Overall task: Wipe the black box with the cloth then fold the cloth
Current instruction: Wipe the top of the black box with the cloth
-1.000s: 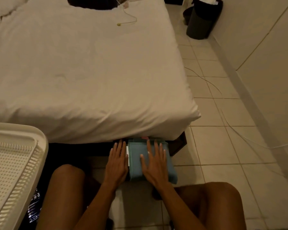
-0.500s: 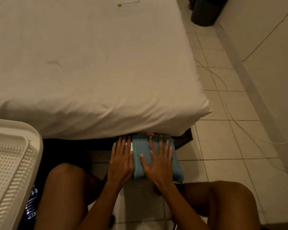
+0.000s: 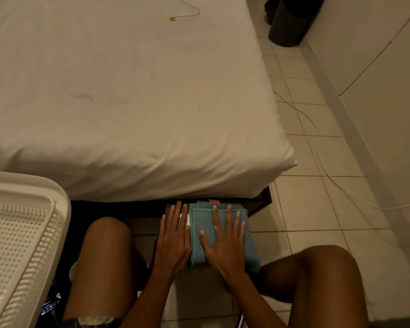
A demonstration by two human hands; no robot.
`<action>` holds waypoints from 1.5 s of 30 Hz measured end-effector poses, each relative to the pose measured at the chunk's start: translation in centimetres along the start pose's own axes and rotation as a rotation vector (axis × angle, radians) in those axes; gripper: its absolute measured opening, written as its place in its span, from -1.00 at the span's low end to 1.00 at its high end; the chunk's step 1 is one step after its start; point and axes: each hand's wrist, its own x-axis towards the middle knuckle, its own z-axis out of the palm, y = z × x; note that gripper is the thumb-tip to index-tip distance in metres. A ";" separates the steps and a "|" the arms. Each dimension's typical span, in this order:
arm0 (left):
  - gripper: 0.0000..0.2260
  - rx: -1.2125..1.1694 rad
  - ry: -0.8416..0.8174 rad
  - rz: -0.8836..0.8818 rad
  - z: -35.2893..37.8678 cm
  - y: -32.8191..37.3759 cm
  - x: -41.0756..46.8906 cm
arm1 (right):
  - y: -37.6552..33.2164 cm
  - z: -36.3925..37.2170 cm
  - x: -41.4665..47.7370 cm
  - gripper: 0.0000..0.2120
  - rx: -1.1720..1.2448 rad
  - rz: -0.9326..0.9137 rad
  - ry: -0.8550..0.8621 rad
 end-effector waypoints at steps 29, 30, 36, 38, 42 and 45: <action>-0.50 0.088 0.006 -0.037 0.1 0.8 1.4 | -0.4 -0.4 2.9 -0.40 0.045 -0.079 -0.010; -0.49 0.089 0.004 -0.040 0.0 0.9 1.4 | -0.7 -0.3 2.9 -0.40 0.033 -0.091 -0.021; -0.49 0.086 -0.011 -0.059 -0.1 0.9 1.4 | -0.7 -0.1 3.0 -0.37 0.016 -0.064 -0.034; -0.48 0.081 -0.014 -0.058 -0.1 0.9 1.4 | -0.8 -0.1 3.0 -0.37 0.025 -0.064 -0.032; -0.49 0.053 -0.011 -0.050 -0.2 1.0 1.4 | -0.7 -0.2 2.9 -0.35 0.028 -0.071 -0.016; -0.49 0.044 -0.003 -0.030 -0.1 0.9 1.4 | -0.7 -0.2 2.9 -0.35 0.024 -0.072 -0.006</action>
